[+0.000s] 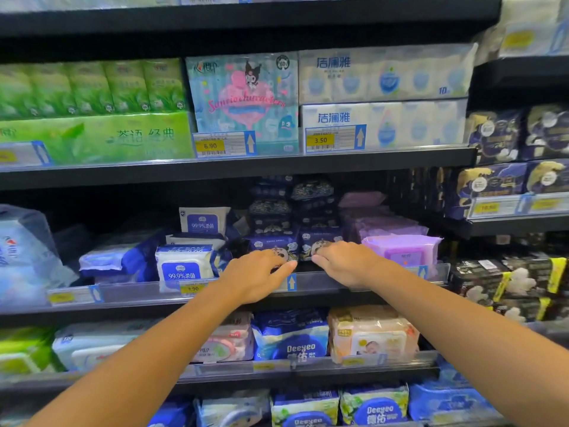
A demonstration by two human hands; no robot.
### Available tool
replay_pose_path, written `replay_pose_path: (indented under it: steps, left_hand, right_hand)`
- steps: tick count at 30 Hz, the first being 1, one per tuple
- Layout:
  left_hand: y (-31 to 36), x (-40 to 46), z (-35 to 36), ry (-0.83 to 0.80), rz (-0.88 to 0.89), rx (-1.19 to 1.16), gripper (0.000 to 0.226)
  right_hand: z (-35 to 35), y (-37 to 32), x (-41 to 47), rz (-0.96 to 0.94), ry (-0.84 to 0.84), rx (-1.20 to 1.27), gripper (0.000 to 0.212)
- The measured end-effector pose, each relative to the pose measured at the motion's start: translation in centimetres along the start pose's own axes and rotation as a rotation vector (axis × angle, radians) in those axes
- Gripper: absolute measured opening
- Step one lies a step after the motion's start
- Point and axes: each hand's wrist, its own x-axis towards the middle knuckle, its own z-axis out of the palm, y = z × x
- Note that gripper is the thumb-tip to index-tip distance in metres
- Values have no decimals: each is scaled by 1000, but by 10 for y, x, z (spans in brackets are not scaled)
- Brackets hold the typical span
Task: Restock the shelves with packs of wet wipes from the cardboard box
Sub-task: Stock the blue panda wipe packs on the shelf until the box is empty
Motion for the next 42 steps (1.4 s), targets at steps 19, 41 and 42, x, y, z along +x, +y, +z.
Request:
replay_pose_path:
  steps: [19,41,42]
  left_hand:
    - [-19,103,31,-385,-187,-32,84]
    - [-36,100,37,-446,-218,100,82]
    - [-36,97,37,-451,-213,81,81]
  right_hand:
    - [8,12,80,153,-279,-128,45]
    - [12,16,73,160,-235,-79,63]
    - [12,16,72,161,-236,-62,63]
